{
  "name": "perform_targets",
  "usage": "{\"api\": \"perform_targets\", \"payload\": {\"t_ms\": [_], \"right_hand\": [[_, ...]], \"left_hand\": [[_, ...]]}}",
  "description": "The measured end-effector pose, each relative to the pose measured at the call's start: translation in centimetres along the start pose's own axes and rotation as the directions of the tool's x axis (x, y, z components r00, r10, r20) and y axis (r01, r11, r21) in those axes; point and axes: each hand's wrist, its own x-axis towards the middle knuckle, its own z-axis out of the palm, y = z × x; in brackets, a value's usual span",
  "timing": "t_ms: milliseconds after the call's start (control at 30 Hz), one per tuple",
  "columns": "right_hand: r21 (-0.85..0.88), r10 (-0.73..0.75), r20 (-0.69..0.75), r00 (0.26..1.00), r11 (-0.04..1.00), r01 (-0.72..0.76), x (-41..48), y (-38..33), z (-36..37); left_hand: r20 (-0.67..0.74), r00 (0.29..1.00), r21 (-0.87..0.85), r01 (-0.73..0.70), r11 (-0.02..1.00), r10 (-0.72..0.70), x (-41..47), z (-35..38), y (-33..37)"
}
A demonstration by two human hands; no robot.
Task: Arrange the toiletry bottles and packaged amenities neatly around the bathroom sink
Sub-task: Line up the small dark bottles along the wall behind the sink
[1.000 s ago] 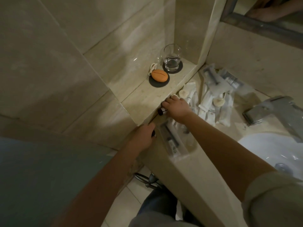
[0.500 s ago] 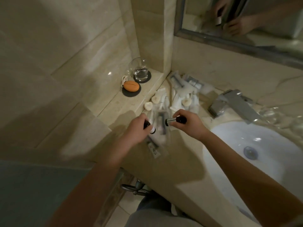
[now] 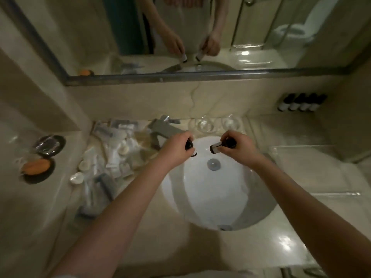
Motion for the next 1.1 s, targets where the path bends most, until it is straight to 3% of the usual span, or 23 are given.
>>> {"api": "perform_targets", "payload": {"t_ms": [267,600,833,1100], "right_hand": [[-0.081,0.137,-0.190,0.972,0.985,-0.155,1.5,9.3,-11.0],[-0.356,0.168,-0.155,0.973,0.909,-0.214,7.7,17.9,-16.8],[-0.435,0.119,-0.099,0.988,0.888,-0.150,9.9,20.7,-16.9],[-0.341,0.134,-0.058,0.989,0.929,-0.146,9.3,20.9,-18.4]], "left_hand": [[0.133,0.966,0.117,-0.236,0.965,0.221,10.1,5.5,11.6],[0.419,0.842,0.406,-0.508,0.760,0.339,21.3,11.6,19.9],[0.516,0.815,0.461,-0.524,0.716,0.264,25.2,14.5,20.6],[0.447,0.854,0.355,-0.442,0.824,0.265,25.1,14.0,19.8]]}}
